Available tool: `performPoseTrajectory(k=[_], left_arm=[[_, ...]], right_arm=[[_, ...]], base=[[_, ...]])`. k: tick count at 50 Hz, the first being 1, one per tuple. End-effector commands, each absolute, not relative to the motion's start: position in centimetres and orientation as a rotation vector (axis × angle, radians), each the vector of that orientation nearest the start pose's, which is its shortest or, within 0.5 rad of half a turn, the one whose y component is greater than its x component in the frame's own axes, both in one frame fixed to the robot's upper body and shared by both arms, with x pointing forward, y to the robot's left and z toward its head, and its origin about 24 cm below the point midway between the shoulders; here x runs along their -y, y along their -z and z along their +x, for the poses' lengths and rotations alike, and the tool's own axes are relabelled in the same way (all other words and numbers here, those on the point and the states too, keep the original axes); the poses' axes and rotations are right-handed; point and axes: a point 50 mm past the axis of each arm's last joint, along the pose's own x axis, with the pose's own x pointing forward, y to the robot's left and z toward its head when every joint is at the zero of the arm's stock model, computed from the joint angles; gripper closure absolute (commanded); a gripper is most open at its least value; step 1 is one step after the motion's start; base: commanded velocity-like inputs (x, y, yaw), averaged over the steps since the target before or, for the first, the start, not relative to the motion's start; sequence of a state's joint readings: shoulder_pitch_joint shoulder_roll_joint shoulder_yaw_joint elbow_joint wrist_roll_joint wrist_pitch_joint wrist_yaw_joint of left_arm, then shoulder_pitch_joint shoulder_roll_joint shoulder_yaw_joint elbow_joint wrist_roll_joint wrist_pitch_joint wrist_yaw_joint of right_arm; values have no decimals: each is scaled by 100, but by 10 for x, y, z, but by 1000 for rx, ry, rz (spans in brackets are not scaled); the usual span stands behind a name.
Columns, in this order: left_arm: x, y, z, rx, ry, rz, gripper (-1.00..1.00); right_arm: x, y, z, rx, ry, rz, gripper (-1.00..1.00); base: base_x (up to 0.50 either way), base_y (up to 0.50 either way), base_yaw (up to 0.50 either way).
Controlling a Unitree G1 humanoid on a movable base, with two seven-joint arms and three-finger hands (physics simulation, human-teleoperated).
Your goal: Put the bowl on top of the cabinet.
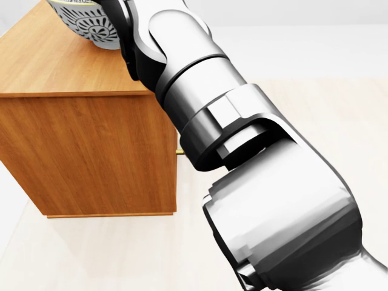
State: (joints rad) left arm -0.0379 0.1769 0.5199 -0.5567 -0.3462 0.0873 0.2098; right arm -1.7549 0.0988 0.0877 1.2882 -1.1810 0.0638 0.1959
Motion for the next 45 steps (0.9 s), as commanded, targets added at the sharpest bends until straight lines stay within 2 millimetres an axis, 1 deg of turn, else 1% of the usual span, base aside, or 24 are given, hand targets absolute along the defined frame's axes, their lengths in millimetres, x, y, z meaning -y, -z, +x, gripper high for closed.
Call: performPoseTrajectory(k=[1, 2, 4, 5, 7, 13, 14, 15, 16, 20, 23, 25, 27, 34, 36, 41, 45], left_arm=[[-276, -185, 198, 598, -537, -106, -100], [-276, -186, 198, 601, -538, -106, -100], [-276, -186, 197, 604, -537, -106, -100], [-275, -187, 197, 606, -537, -107, -100], [-275, -187, 197, 608, -537, -107, -100], [-275, -187, 197, 606, -537, -107, -100], [-275, -187, 197, 609, -537, -106, -100], [-275, -188, 197, 610, -537, -106, -100], [-275, -188, 196, 612, -537, -107, -100], [-275, -189, 197, 614, -538, -106, -100], [-276, -188, 197, 612, -538, -106, -100], [-276, -188, 197, 612, -539, -106, -100], [-276, -188, 198, 608, -538, -106, -100], [-276, -186, 199, 602, -537, -105, -100], [-276, -186, 199, 602, -538, -105, -100], [-276, -186, 199, 600, -537, -106, -100], [-276, -186, 199, 600, -538, -106, -100]], right_arm=[[-62, -359, 369, 576, -272, -1515, -100], [-66, -367, 364, 606, -272, -1507, -100], [-68, -370, 362, 619, -269, -1504, -100], [-72, -380, 356, 652, -266, -1504, -100], [-75, -390, 350, 683, -262, -1490, -100], [-81, -424, 329, 776, -237, -1462, -100], [-83, -433, 323, 787, -232, -1454, -100], [-83, -439, 320, 779, -214, -1471, -100], [-84, -444, 315, 812, -201, -1473, -100], [-86, -462, 301, 870, -162, -1414, -100], [-85, -467, 297, 884, -161, -1370, -100], [-87, -469, 294, 887, -167, -1390, -100], [-88, -474, 287, 912, -180, -1362, -100], [-85, -486, 275, 962, -198, -1318, -100], [-83, -491, 270, 993, -196, -1273, -100], [-79, -498, 265, 1023, -206, -1214, -100], [-78, -500, 262, 1033, -223, -1199, -100]], base=[[0, 0, 0], [0, 0, 0], [0, 0, 0], [0, 0, 0], [0, 0, 0], [0, 0, 0], [0, 0, 0], [0, 0, 0], [0, 0, 0], [0, 0, 0], [0, 0, 0], [0, 0, 0], [0, 0, 0], [0, 0, 0], [0, 0, 0], [0, 0, 0], [0, 0, 0]])
